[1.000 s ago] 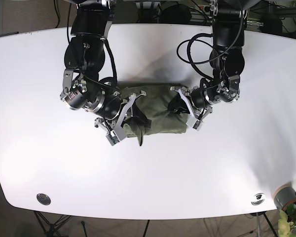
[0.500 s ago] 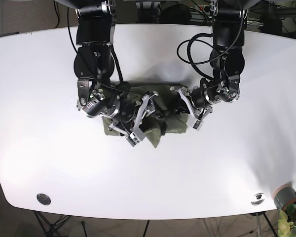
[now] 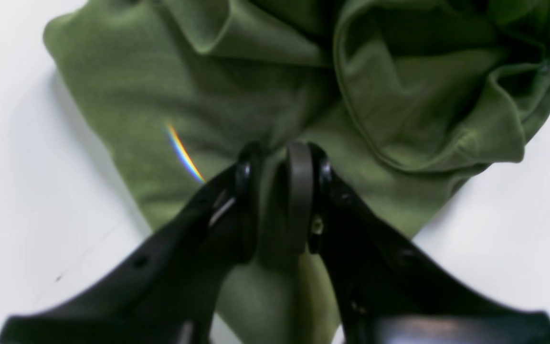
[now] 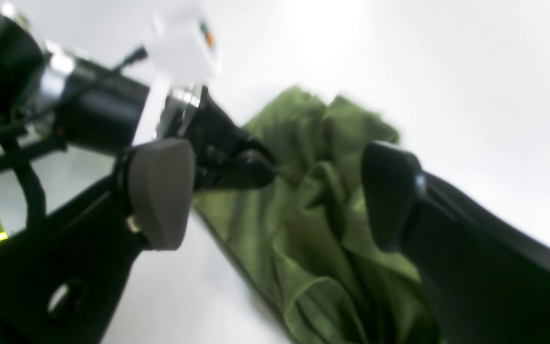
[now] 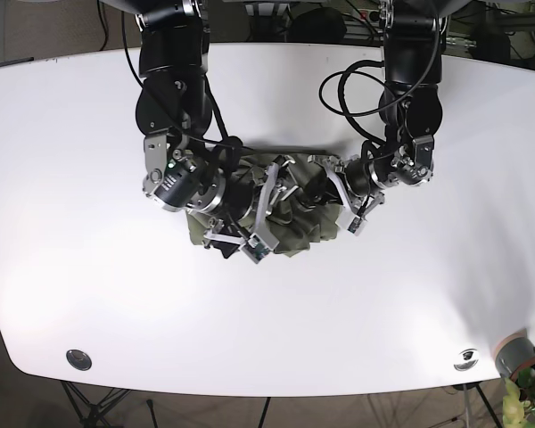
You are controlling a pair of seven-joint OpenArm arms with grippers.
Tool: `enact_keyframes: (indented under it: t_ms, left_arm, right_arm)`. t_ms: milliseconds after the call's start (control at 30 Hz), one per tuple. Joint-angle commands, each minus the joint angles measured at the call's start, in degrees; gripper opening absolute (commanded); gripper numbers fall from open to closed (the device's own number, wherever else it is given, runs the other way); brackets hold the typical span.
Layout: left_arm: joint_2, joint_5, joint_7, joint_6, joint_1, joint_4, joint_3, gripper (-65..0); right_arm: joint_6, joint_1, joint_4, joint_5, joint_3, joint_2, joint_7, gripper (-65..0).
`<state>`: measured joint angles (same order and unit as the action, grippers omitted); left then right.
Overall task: Fold the T-shirt properly
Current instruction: 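Push both strip ends inward toward each other, bunching the shirt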
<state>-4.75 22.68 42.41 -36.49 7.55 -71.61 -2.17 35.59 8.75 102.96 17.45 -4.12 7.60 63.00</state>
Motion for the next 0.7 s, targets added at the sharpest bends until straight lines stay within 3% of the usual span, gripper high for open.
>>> enact_keyframes:
  t_ms: [0,167,400,667]
  left_arm:
    - [-0.5,0.9,1.4,0.2,0.1,-3.9,-2.6,-57.4]
    - [-1.5,3.0,1.7,0.2,-0.9,-8.3,-5.8,-57.2]
    - [-5.1,3.0,1.7,0.3,-1.2,-7.6,-4.2,-57.1]
    - [-5.5,3.0,1.4,0.4,-1.2,-4.7,-1.5,-57.1]
  right_arm:
    - [-0.12,0.4,1.0,0.3,3.5,0.0,-1.2,-15.1]
    - [-0.12,0.1,1.0,0.1,4.3,-3.4,-1.2,-15.2]
    - [-0.3,-1.2,0.7,-0.2,4.4,-6.8,-1.5,-20.0]
    - [-0.56,-0.2,-3.8,-0.3,4.3,-7.6,-5.7,-20.5]
